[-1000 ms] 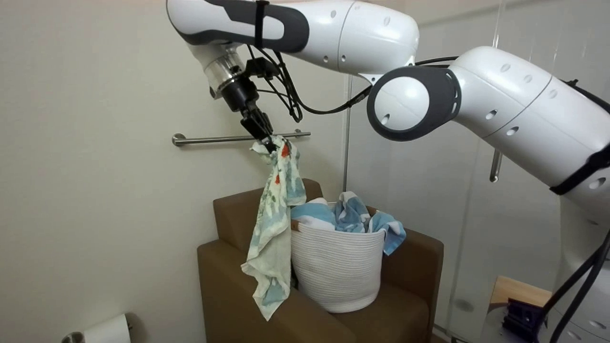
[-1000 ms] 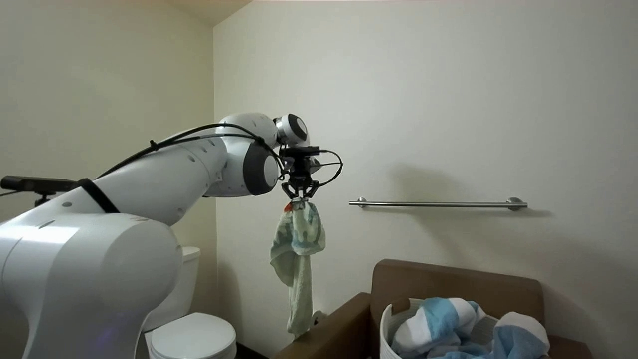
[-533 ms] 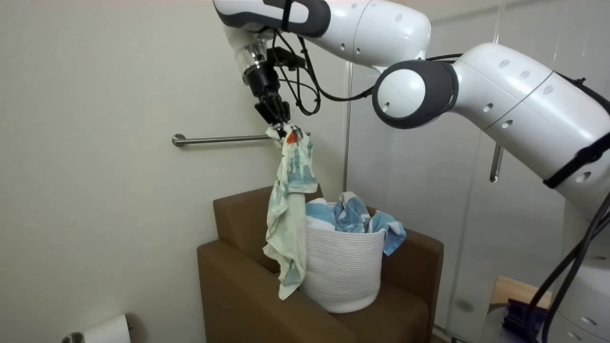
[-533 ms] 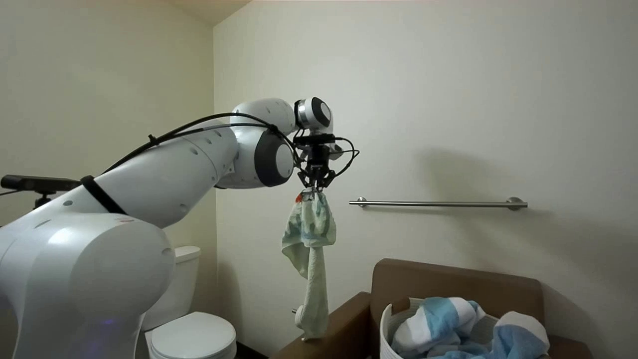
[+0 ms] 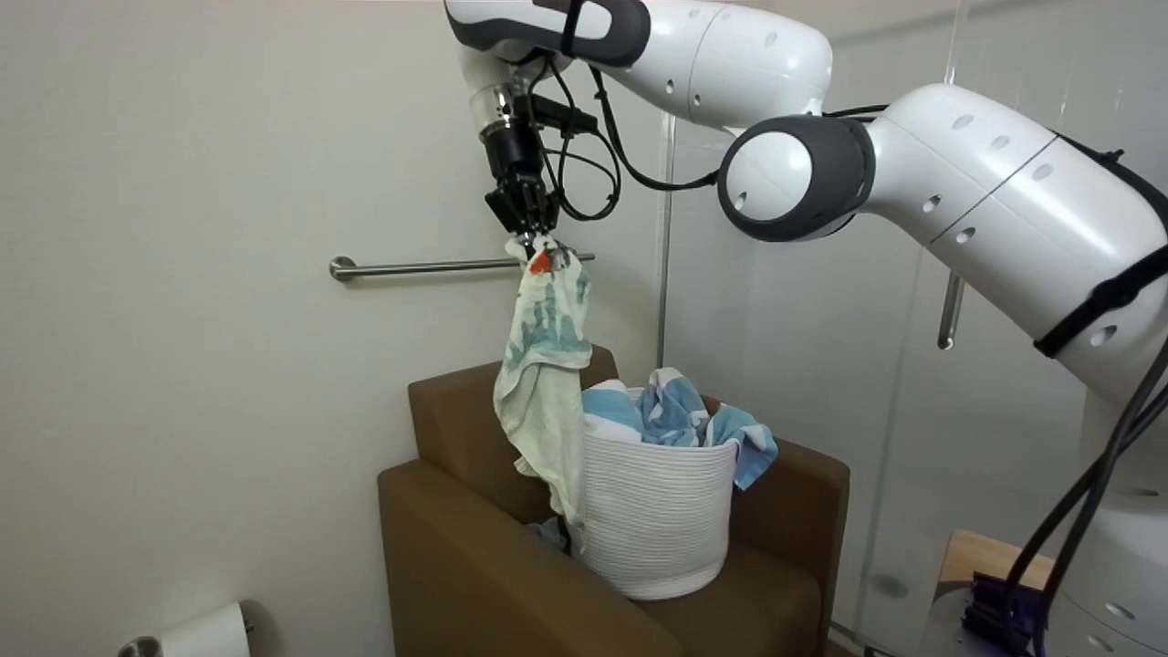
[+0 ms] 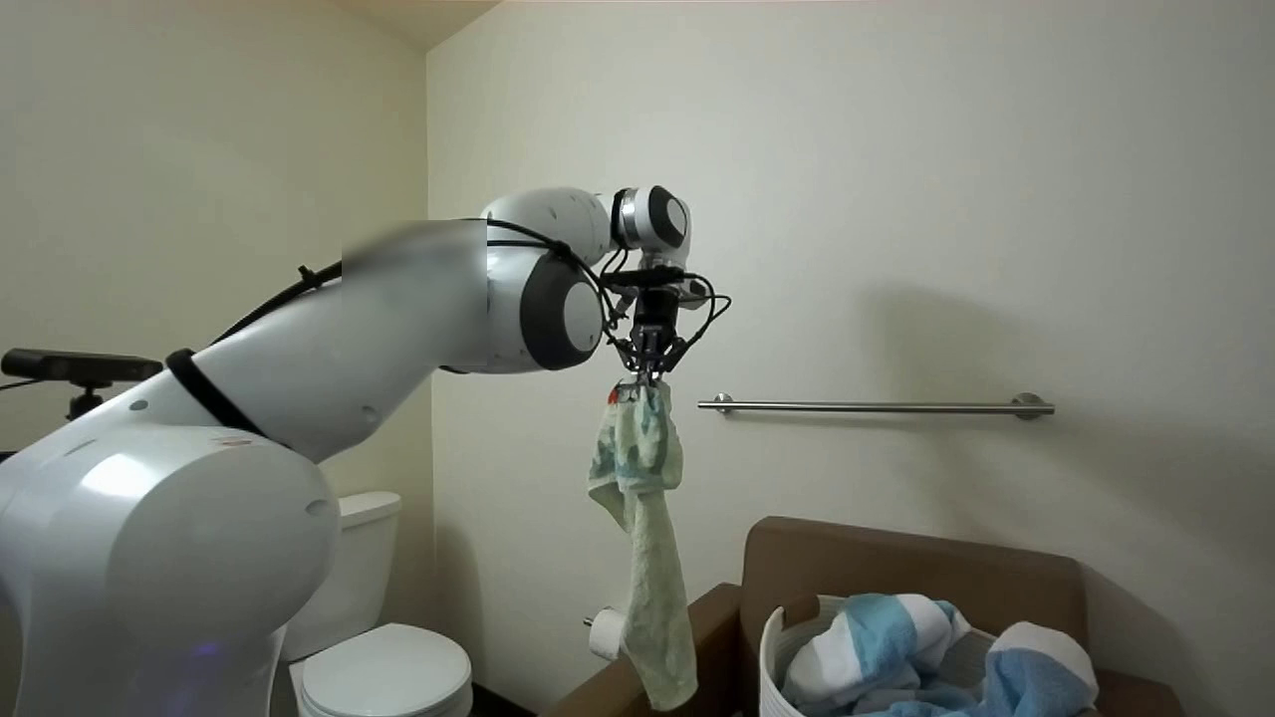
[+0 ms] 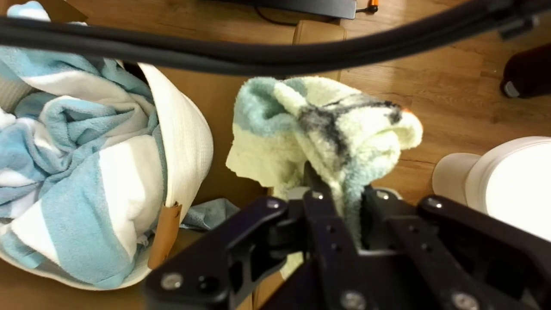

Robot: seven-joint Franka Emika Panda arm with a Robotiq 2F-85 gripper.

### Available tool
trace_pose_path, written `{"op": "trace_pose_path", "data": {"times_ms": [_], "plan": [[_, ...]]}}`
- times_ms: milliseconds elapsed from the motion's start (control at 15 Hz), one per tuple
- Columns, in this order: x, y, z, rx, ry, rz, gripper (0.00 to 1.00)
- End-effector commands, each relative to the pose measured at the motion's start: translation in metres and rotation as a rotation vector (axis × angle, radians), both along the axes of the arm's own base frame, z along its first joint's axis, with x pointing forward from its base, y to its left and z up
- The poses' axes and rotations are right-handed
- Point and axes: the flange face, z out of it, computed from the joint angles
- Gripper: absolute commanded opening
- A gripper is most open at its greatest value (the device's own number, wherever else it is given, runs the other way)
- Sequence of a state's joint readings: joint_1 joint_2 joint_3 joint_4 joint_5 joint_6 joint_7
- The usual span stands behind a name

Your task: Remove the smaller towel from the hamper and put it on the armrest

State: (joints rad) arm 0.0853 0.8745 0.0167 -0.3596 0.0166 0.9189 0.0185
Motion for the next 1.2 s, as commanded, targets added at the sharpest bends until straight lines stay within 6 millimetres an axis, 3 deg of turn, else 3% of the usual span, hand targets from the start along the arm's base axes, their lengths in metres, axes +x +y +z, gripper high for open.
{"op": "trace_pose_path", "data": {"times_ms": [0,267,600,867,1133], "plan": [[0.012,-0.002,-0.029,-0.018,0.025,-0.06,0.09],[0.023,-0.015,-0.069,-0.02,0.078,-0.104,0.09],[0.027,-0.033,-0.089,-0.001,0.12,-0.117,0.09],[0.029,-0.014,-0.115,-0.052,0.156,-0.113,0.09],[0.028,0.013,-0.162,-0.087,0.246,-0.069,0.09]]}}
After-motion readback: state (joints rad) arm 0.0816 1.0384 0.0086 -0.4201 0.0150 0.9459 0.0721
